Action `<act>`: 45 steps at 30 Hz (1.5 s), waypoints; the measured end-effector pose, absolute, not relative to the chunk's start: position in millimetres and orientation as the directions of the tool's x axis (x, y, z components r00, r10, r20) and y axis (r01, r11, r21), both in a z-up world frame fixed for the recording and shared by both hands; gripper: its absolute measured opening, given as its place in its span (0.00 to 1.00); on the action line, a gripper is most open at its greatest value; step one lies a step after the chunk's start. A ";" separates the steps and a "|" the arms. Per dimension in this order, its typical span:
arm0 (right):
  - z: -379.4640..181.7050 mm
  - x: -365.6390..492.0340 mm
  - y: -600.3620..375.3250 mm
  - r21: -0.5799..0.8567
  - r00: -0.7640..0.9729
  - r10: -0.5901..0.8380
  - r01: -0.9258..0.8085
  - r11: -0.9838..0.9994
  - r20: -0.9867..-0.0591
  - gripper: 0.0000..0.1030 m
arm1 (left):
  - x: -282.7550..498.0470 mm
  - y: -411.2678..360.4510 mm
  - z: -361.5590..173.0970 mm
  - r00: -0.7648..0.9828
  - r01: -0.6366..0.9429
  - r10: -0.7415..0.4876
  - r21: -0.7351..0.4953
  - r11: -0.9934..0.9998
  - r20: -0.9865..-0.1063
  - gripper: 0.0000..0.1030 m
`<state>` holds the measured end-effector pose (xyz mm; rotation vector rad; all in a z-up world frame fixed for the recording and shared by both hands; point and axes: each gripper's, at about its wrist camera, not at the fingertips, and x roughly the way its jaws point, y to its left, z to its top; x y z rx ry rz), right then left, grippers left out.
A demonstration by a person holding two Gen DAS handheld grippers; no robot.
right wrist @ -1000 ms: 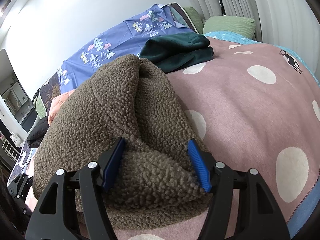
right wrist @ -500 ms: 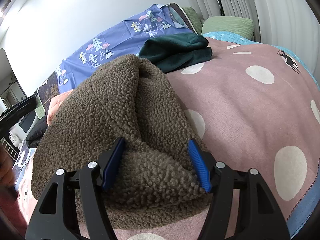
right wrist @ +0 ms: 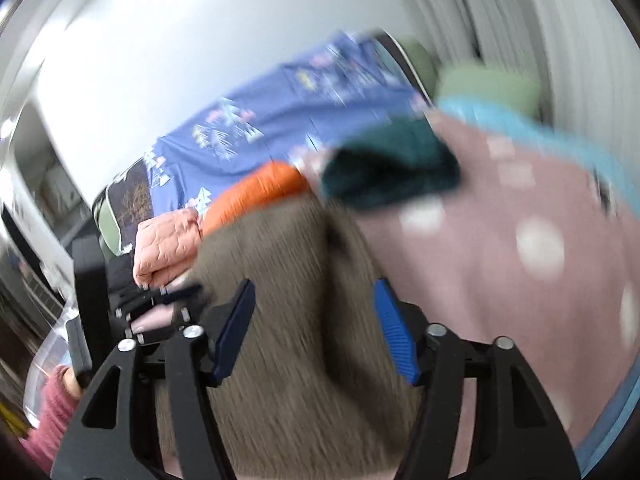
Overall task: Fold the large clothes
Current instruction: 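Press the folded jacket flat with both open tools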
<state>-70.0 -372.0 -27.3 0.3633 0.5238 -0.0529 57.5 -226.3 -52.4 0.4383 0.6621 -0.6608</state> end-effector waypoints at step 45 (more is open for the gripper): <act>-101.0 76.0 -377.2 0.263 0.647 0.074 0.201 0.944 -0.759 0.48 | 167.9 -220.1 -67.0 0.374 0.614 -0.386 -0.087 0.784 -0.843 0.38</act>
